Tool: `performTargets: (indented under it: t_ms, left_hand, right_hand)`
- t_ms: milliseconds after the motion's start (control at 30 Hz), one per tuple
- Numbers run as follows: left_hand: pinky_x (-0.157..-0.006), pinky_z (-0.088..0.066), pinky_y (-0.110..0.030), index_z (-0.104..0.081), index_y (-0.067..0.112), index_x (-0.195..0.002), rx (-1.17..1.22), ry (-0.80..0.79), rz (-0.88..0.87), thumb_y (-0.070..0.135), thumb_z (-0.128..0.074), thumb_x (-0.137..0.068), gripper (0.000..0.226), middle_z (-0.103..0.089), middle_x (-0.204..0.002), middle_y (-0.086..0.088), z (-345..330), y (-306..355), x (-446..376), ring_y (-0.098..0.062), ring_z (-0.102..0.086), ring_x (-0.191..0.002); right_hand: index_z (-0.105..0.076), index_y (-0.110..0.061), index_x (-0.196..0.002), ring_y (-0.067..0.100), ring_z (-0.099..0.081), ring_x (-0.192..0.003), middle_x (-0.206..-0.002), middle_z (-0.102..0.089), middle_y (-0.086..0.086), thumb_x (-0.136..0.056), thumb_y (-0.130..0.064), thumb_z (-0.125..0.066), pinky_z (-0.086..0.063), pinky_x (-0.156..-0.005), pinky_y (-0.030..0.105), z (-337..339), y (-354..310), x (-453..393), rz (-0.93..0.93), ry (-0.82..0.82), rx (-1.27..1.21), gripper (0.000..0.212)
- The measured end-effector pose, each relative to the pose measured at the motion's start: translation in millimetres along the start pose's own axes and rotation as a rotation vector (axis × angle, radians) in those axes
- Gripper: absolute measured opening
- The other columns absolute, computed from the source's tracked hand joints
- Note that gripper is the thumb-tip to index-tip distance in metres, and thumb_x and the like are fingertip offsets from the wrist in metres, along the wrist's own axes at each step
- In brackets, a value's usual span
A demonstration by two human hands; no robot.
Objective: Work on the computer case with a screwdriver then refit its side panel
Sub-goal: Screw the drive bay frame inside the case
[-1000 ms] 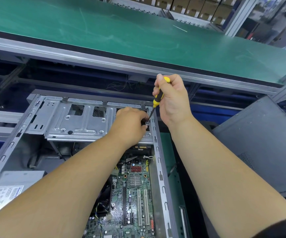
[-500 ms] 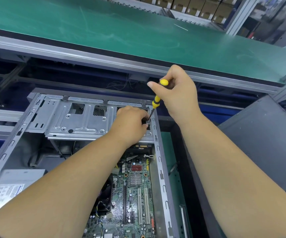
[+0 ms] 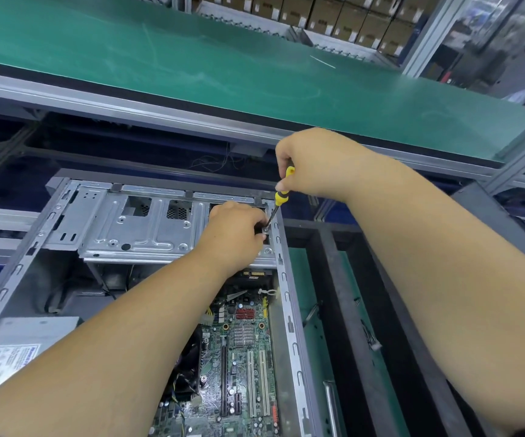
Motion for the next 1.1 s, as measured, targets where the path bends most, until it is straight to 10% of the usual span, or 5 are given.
performTargets:
  t_ms: [233, 400, 667, 967, 1100]
  left_hand:
    - [-0.097, -0.036, -0.039, -0.069, 0.027, -0.106, 0.001, 0.008, -0.008, 0.029, -0.064, -0.088, 0.019, -0.067, -0.104, 0.004, 0, 0, 1, -0.025, -0.050, -0.108]
    - [-0.096, -0.036, -0.038, -0.069, 0.026, -0.107, 0.002, 0.008, -0.013, 0.028, -0.064, -0.088, 0.020, -0.067, -0.104, 0.003, 1, 0, 2, -0.025, -0.050, -0.108]
    - [-0.098, -0.037, -0.038, -0.069, 0.026, -0.111, -0.003, 0.009, -0.015, 0.027, -0.064, -0.088, 0.023, -0.068, -0.107, 0.003, 0, 1, 1, -0.025, -0.051, -0.110]
    - [-0.096, -0.038, -0.039, -0.069, 0.027, -0.108, -0.003, 0.006, -0.011, 0.026, -0.063, -0.088, 0.021, -0.068, -0.106, 0.003, 2, 1, 1, -0.025, -0.051, -0.108]
    - [-0.097, -0.038, -0.039, -0.068, 0.026, -0.110, -0.011, -0.001, -0.009, 0.027, -0.063, -0.088, 0.022, -0.067, -0.108, 0.002, 0, 1, 1, -0.026, -0.051, -0.109]
  right_hand:
    - [-0.046, -0.013, -0.070, 0.017, -0.041, -0.057, -0.066, -0.043, 0.001, -0.095, -0.044, -0.058, -0.031, -0.050, 0.029, -4, 3, -13, -0.190, 0.004, 0.145, 0.041]
    - [-0.053, -0.016, -0.109, 0.025, -0.048, -0.084, -0.088, -0.048, 0.001, -0.093, -0.043, -0.064, -0.035, -0.059, 0.030, -4, -15, -9, -0.018, -0.109, 0.247, 0.033]
    - [-0.041, -0.017, -0.063, 0.018, -0.045, -0.060, -0.066, -0.045, 0.000, -0.090, -0.046, -0.065, -0.036, -0.054, 0.029, -6, -3, -7, -0.160, -0.071, 0.111, 0.047]
    - [-0.057, -0.004, -0.116, 0.023, -0.051, -0.078, -0.080, -0.051, 0.003, -0.097, -0.043, -0.057, -0.035, -0.054, 0.029, -2, -11, -3, -0.083, -0.251, 0.197, 0.043]
    - [-0.065, -0.010, -0.104, 0.026, -0.058, -0.086, -0.093, -0.063, 0.005, -0.092, -0.037, -0.067, -0.037, -0.062, 0.029, 5, -10, -1, 0.004, -0.072, 0.148, 0.030]
Point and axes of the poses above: each hand's wrist, its own x-axis away from the middle knuckle, its own z-axis out of the back of the hand, y = z × x, the point moved 8 cm from there along -x, towards the middle knuckle
